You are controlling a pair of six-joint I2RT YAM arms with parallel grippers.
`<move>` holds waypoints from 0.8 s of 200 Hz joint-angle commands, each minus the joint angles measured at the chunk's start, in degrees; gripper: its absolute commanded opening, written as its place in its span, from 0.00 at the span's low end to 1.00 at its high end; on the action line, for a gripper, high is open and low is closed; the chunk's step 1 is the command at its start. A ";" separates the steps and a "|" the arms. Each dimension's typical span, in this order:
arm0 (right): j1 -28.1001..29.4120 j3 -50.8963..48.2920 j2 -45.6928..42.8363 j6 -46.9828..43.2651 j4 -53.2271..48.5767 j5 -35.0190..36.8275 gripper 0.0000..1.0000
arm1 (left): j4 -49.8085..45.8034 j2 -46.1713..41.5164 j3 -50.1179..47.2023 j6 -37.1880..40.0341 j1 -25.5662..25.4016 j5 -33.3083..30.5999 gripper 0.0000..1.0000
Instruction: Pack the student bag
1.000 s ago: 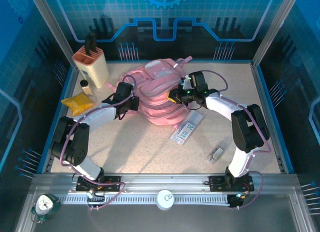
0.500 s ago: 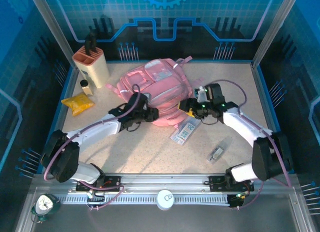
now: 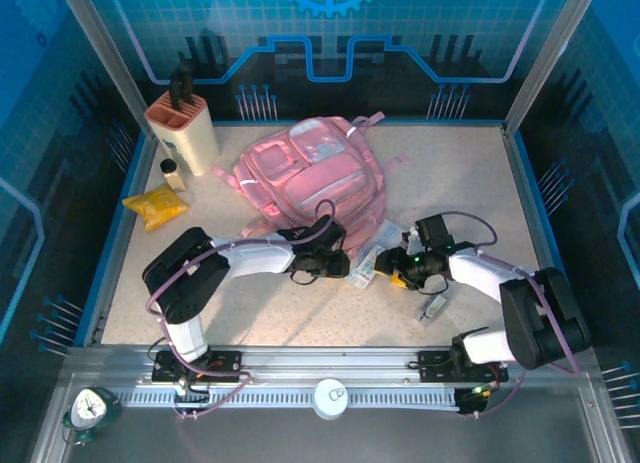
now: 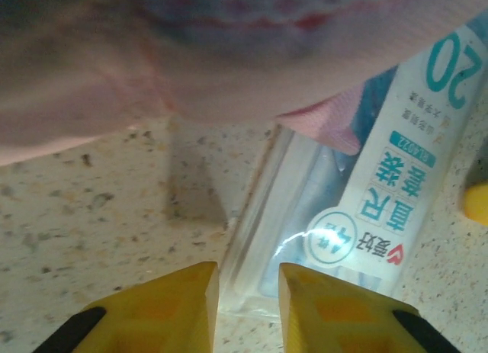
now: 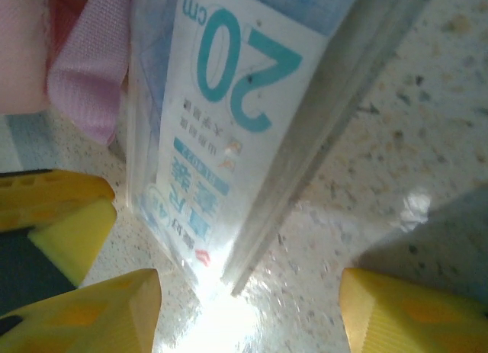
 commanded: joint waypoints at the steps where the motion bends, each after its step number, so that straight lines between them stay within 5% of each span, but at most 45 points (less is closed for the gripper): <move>1: 0.62 -1.17 3.07 2.32 6.64 -2.68 0.62 | -0.50 3.45 3.72 -0.89 -0.71 1.18 0.20; 71: 1.20 -5.05 2.94 7.46 23.61 -9.33 0.58 | -3.99 6.79 4.93 -4.15 -1.20 2.41 0.03; 108: 1.00 -6.77 3.98 9.53 32.00 -11.44 0.52 | -0.71 6.71 5.22 -5.90 -1.39 9.02 0.01; 160: 0.08 -8.39 4.82 10.80 36.67 -12.88 0.30 | -2.53 6.31 6.44 -4.91 -1.49 9.48 0.00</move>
